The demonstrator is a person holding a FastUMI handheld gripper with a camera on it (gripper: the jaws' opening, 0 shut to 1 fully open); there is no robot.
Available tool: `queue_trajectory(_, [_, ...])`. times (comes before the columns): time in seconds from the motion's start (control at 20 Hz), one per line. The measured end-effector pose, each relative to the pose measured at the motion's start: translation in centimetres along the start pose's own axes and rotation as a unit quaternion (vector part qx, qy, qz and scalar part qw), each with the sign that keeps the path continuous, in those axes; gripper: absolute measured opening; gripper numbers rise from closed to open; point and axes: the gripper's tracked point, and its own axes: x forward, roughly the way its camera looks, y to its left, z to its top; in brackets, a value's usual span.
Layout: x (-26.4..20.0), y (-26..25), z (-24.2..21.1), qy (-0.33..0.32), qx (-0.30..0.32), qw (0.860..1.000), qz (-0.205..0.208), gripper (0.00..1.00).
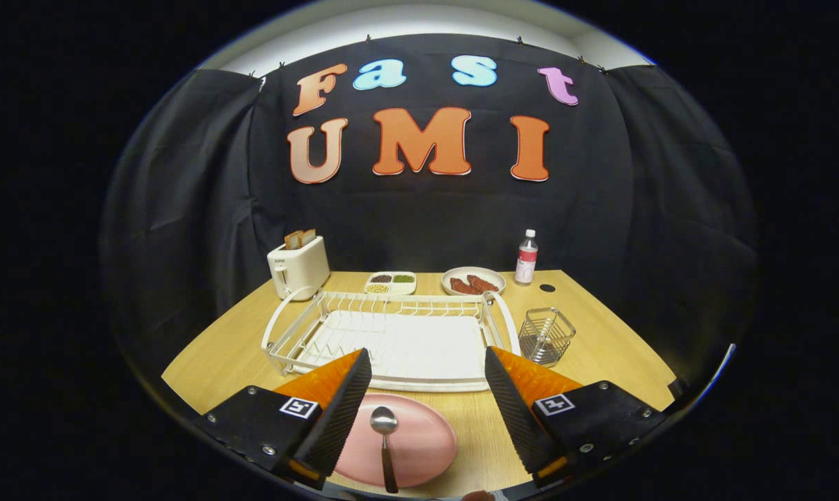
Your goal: Take the plate from the dish rack, then take the spoon from the basket and place it into the plate.
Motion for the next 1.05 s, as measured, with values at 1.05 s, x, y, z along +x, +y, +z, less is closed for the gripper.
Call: queue_trajectory(1.05, [-0.1,-11.6,10.8,-0.047,0.001,0.999,-0.016,0.97])
